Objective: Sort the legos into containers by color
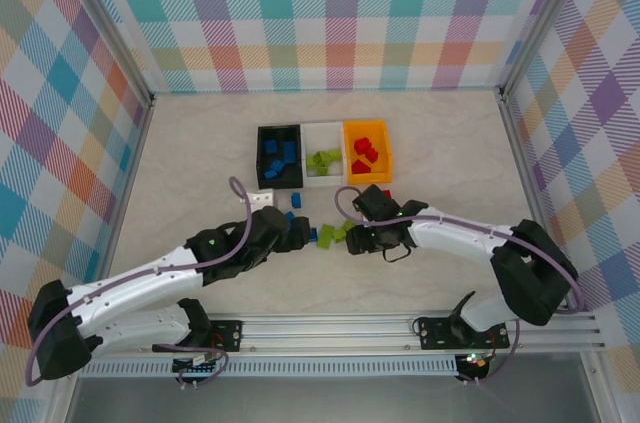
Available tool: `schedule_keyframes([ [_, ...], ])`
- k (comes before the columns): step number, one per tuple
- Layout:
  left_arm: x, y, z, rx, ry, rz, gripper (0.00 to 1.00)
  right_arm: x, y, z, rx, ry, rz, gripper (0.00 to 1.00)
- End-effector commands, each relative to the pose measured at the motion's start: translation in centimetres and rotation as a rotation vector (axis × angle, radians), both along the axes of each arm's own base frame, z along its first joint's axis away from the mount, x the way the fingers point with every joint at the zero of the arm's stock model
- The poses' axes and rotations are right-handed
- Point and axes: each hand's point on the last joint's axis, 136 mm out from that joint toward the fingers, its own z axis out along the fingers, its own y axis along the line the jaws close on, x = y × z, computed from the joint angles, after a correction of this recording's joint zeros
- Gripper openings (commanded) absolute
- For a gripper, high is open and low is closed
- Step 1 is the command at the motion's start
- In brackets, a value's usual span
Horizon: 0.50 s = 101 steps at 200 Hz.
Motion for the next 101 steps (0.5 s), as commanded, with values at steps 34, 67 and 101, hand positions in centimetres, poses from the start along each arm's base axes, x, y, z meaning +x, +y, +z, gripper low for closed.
schedule_keyframes([
  [34,-0.9,2.9,-1.1,0.008,0.010,0.096,1.00,1.8,0.2,-0.9,-0.111,-0.044,-0.026,0.54],
  [67,-0.9,3.4,-0.7,0.022,-0.005,0.103,1.00,2.1,1.1,-1.5,-0.139,-0.054,-0.009,0.53],
  [101,-0.8,3.6,-0.6,0.039,-0.012,0.102,1.00,1.9,1.3,-1.9,-0.147,-0.041,-0.004,0.44],
])
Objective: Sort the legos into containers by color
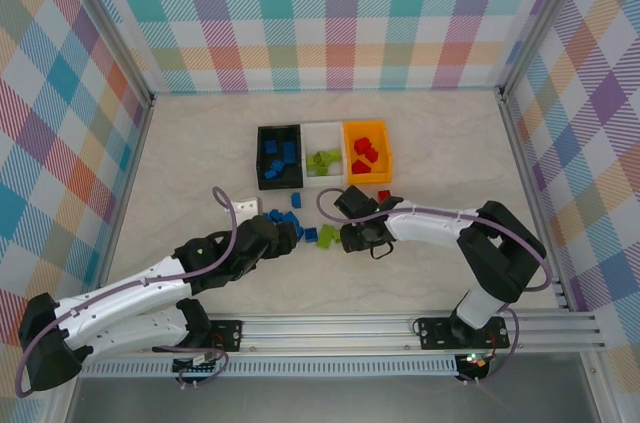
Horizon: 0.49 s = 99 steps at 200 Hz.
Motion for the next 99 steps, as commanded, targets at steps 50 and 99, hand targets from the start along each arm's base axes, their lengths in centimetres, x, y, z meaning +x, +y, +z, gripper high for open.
schedule_keyframes([
  [50,0.1,0.7,0.1,0.034,-0.010,0.018,1.00,0.0,-0.2,1.8,0.021,-0.037,-0.020,0.36],
  [99,0.1,0.6,-0.2,0.037,-0.007,0.017,1.00,1.8,-1.2,8.3,0.072,-0.181,-0.030,0.34],
])
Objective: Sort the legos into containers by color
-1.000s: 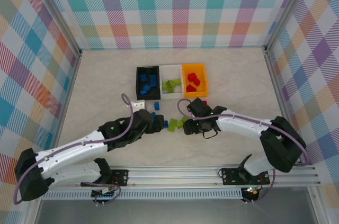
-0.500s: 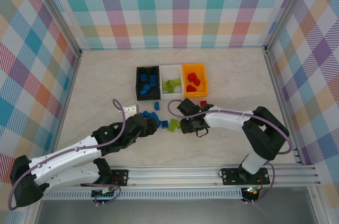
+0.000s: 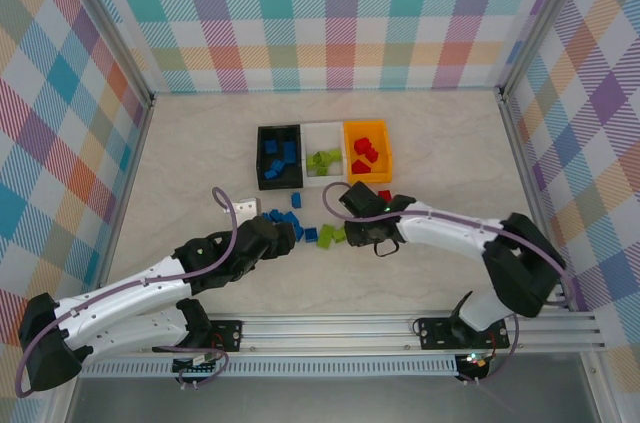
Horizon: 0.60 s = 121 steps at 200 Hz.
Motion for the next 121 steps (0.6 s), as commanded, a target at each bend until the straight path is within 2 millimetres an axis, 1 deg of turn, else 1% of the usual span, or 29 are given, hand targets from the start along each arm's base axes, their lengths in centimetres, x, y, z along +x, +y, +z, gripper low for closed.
schedule_keyframes([
  [1,0.2,0.2,0.0,0.015,-0.011,0.010,1.00,1.3,-0.9,3.7,0.013,-0.078,-0.021,0.34],
  [16,0.2,-0.1,-0.1,0.009,-0.007,0.003,1.00,3.8,-1.5,5.8,0.039,-0.121,-0.050,0.34],
  [29,0.2,-0.2,-0.2,0.013,-0.002,0.002,1.00,6.8,-1.8,7.4,0.063,-0.161,-0.086,0.34],
  [43,0.2,-0.2,-0.3,0.019,0.003,0.002,1.00,10.3,-2.4,8.3,0.066,-0.187,-0.134,0.34],
  [46,0.2,-0.2,-0.3,0.020,0.004,0.002,1.00,10.9,-2.6,8.0,0.059,-0.181,-0.141,0.34],
  [65,0.1,-0.2,-0.2,0.021,0.008,-0.004,1.00,15.2,-2.7,7.9,0.058,-0.185,-0.186,0.34],
  [85,0.0,0.0,-0.2,0.022,0.009,-0.004,1.00,18.6,-2.9,6.9,0.042,-0.168,-0.224,0.34],
  [102,-0.1,0.0,-0.1,0.016,0.011,-0.009,1.00,20.6,-2.6,5.5,0.033,-0.134,-0.233,0.34],
  [121,-0.2,0.0,-0.3,0.021,0.017,-0.016,1.00,21.9,-1.8,3.8,0.036,-0.094,-0.226,0.35],
])
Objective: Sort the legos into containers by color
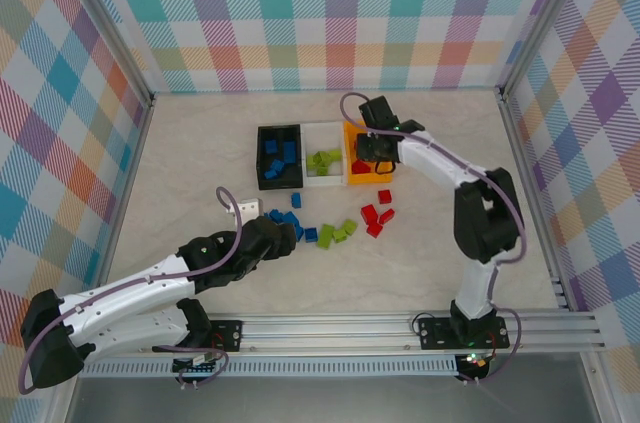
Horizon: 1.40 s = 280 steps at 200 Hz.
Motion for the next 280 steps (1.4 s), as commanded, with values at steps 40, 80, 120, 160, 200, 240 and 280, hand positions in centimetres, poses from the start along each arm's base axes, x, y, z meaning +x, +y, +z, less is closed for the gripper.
schedule_keyframes([
  [40,-0.2,-0.6,0.2,0.013,0.006,-0.052,1.00,2.0,1.7,-2.2,0.027,0.066,0.027,0.54],
  [80,0.0,-2.4,-0.4,0.030,0.039,-0.124,1.00,0.7,1.6,2.1,0.080,-0.012,0.044,0.64],
  [120,0.4,-3.5,-1.4,0.058,0.082,-0.146,1.00,-5.8,2.4,4.3,0.124,-0.043,0.121,0.67],
  [160,1.4,-3.7,-3.6,0.069,0.189,-0.127,0.95,-12.6,2.6,3.1,0.119,-0.023,0.183,0.67],
  [200,3.8,-5.3,-4.0,0.089,0.206,-0.122,0.86,-15.6,1.3,2.3,0.133,-0.021,0.163,0.67],
  [240,7.1,-4.2,-4.7,0.131,0.212,-0.041,0.79,-16.1,0.1,2.7,0.114,-0.045,0.151,0.67],
  [280,8.8,-5.4,-6.7,0.149,0.265,-0.051,0.79,-16.3,-0.3,2.9,0.106,-0.061,0.147,0.67],
])
